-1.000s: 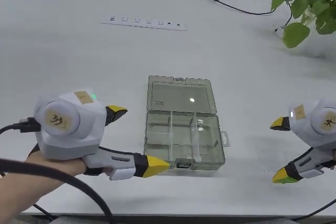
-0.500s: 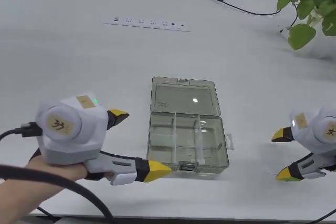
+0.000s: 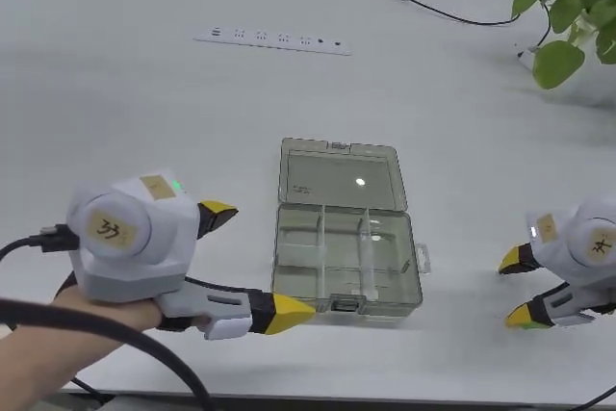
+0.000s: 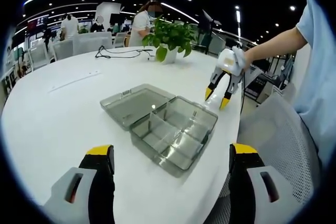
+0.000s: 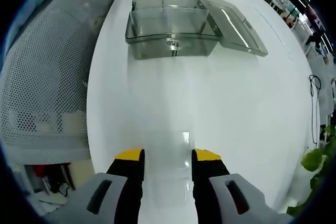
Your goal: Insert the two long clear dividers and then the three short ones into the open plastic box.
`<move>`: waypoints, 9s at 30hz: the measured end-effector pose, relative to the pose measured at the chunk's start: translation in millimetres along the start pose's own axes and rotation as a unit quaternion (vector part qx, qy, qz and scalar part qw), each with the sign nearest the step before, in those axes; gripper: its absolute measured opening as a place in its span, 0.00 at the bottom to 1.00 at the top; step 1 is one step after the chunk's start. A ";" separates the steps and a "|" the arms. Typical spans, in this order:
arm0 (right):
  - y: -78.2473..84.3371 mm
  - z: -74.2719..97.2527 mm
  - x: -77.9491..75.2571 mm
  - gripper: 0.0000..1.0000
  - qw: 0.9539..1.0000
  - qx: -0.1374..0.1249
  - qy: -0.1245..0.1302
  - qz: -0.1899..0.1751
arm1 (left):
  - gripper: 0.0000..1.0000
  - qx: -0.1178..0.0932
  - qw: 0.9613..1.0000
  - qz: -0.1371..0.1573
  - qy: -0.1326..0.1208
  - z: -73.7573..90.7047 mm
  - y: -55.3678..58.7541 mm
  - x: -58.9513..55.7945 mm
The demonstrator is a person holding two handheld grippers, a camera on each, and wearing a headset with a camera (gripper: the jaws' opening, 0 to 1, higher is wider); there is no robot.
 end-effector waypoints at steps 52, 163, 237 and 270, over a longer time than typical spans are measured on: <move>-45.2 34.3 -2.9 0.33 0.996 -0.063 0.063 -0.012 | 0.90 -0.005 1.000 0.001 0.005 -4.2 -10.9 -2.4; -207.0 89.2 41.7 0.15 0.981 -0.183 -0.024 0.062 | 0.00 -0.063 0.983 -0.035 0.171 -15.2 -37.7 -58.9; -201.2 60.8 -6.3 0.02 0.993 -0.109 -0.042 0.034 | 0.79 -0.020 0.995 -0.072 0.061 -7.1 -8.1 -30.4; -203.1 46.0 -3.3 0.02 0.991 -0.103 -0.043 0.068 | 0.76 -0.015 0.996 -0.063 0.059 -6.8 -4.0 -29.3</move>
Point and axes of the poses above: the centre of the closed fingertips' face, and the gripper's own axes: z roughly backward along the fingers, x roughly to its left, y roughly out of its underside, the point moved 4 cm from there along z, roughly backward along the fingers, and after that the axes turned 7 degrees about -y, right-handed, at the moved point
